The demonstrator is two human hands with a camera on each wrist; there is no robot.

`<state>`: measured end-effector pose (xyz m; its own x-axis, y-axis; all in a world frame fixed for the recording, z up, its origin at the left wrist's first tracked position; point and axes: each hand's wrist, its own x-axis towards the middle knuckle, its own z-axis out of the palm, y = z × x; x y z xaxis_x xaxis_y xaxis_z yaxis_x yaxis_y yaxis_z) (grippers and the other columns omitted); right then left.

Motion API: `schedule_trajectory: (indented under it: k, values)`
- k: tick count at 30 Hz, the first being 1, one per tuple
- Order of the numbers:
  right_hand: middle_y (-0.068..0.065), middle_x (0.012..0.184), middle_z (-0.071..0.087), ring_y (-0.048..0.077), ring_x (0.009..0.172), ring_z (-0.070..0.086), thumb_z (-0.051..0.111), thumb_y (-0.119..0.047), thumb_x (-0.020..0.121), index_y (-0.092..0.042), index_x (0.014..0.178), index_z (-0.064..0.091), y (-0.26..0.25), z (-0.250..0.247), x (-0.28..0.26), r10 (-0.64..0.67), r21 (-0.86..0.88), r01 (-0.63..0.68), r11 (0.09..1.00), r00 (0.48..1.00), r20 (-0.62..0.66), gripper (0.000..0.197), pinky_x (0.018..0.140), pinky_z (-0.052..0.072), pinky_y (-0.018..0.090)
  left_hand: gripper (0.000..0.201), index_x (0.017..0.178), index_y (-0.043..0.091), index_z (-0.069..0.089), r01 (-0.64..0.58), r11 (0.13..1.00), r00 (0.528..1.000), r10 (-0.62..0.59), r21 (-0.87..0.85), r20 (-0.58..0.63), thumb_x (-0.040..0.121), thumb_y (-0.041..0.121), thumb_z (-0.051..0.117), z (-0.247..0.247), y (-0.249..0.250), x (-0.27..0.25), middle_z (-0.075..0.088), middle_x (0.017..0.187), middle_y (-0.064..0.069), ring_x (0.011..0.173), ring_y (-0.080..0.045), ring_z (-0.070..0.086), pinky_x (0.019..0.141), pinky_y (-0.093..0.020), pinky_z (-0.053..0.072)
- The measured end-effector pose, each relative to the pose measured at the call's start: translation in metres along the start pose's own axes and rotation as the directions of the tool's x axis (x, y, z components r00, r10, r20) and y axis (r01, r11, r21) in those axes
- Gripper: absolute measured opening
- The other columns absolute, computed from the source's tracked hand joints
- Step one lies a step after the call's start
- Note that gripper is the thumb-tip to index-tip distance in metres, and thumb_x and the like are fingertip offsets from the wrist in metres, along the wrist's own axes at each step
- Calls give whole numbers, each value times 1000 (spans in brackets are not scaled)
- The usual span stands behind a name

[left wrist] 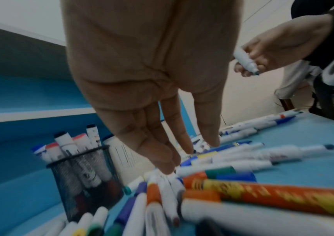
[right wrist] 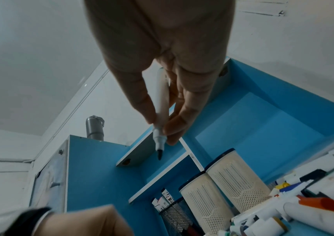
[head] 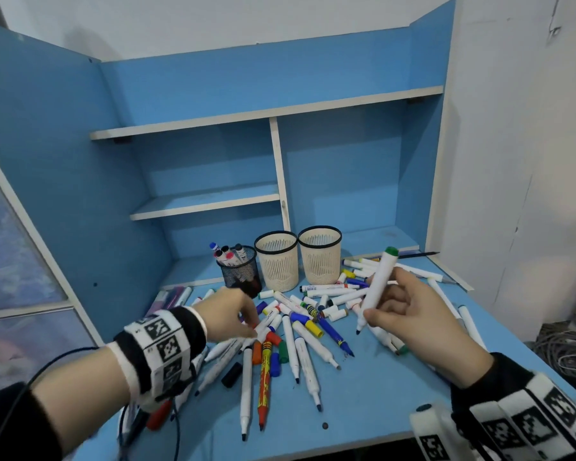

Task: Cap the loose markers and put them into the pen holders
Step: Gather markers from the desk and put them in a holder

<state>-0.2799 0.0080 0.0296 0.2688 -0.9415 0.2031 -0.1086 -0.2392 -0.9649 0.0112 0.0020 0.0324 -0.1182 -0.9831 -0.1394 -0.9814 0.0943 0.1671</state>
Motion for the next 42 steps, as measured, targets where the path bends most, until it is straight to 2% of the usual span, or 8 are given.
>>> schedule_trajectory:
  k: [5,9,16,19,24,30,36,42]
  values:
    - [9,86,70,21,71,64,69,5,78,-18,107,54,0,5,-5,11,53,-11,999,1000,-1,40,68,53,24,30,113,25,67,-61,990,975,31,129,221,85,34,64,31,-6,-20,63,116,6,93,-7,53,85,-21,44]
    - [8,83,71,19,67,65,68,6,78,-17,104,54,1,11,-10,7,78,-6,997,1000,-10,37,65,53,21,24,105,25,69,-26,974,984,-15,223,180,88,35,57,35,-9,-19,64,110,6,94,-12,57,76,-24,44]
    - [8,86,71,18,70,67,68,6,77,-15,105,56,7,20,-15,30,108,-26,994,999,-38,37,70,56,25,35,114,20,64,-119,980,979,90,157,182,85,40,61,41,7,-4,62,110,-1,99,-18,57,88,-34,49]
    - [7,85,71,21,72,67,68,7,77,-17,106,56,9,23,-16,40,123,-35,992,999,-34,39,69,57,25,30,112,20,66,-123,984,982,101,130,162,85,35,62,44,7,3,64,110,0,97,-17,58,87,-31,50]
    - [7,83,72,26,74,68,68,7,78,-17,107,56,13,20,-17,45,138,-38,990,998,-52,39,70,56,27,22,108,17,67,3,1000,1000,-4,28,9,87,22,60,36,-24,14,64,107,3,89,-10,54,81,-20,42]
    - [10,87,72,24,77,70,67,6,79,-16,110,55,18,17,-13,71,169,-56,984,994,-86,40,73,58,27,31,113,14,64,239,968,971,-239,75,-12,82,17,66,29,-83,19,63,114,-4,103,-19,58,89,-26,47]
    - [12,88,73,14,70,69,64,4,83,-14,109,57,29,22,-11,112,236,-85,968,988,-104,33,62,55,21,34,113,14,64,289,957,957,-289,-14,6,81,24,70,35,-93,24,65,112,-4,101,-17,60,87,-24,47]
    - [15,85,73,22,75,68,62,3,84,-17,108,56,43,25,-19,185,273,-151,950,978,-101,32,67,53,29,28,99,13,67,308,951,951,-307,25,-13,76,27,75,31,-83,35,63,101,-3,94,-19,60,80,-25,47]
